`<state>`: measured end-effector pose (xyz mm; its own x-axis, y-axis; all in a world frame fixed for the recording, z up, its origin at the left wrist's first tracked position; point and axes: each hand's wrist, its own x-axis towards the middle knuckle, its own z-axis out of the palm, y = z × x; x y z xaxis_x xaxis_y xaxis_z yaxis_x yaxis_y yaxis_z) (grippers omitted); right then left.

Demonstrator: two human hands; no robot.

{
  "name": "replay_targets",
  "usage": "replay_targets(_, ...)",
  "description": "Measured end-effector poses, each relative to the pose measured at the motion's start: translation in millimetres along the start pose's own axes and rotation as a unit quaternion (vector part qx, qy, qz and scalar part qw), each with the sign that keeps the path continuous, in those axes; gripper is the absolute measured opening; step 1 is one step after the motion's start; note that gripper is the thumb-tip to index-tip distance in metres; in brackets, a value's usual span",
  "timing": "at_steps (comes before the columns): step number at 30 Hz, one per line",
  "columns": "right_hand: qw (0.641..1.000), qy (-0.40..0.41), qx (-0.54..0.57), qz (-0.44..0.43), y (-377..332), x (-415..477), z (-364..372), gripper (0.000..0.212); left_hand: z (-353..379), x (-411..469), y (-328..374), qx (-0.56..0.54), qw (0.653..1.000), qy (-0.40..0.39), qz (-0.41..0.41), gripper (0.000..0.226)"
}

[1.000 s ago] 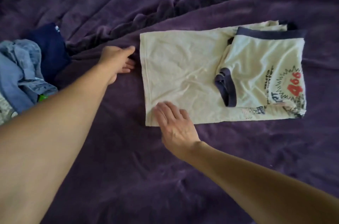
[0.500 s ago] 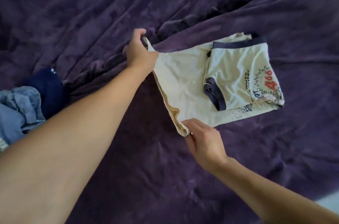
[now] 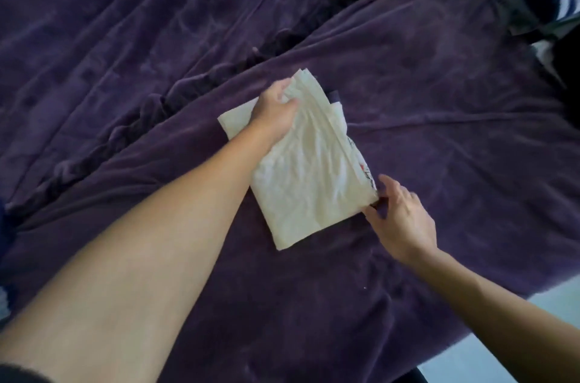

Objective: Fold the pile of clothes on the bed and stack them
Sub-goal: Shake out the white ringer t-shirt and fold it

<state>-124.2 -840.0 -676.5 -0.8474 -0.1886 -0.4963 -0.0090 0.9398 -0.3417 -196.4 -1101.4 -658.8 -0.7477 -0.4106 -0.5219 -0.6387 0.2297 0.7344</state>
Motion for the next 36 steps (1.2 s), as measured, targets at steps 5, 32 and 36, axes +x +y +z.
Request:
replay_targets(5,0.980,0.075,-0.042,-0.177,-21,29,2,0.059,-5,-1,-60,0.386,0.914,0.127,0.025,0.050)
replay_targets(32,0.974,0.186,0.020,-0.127,133,18,-248,0.061,118,-118,164,0.008,0.967,0.128,0.222,0.038)
replay_targets(36,0.959,0.251,0.013,-0.131,188,40,-329,0.060,174,-116,245,-0.031,0.952,0.125,0.277,0.037)
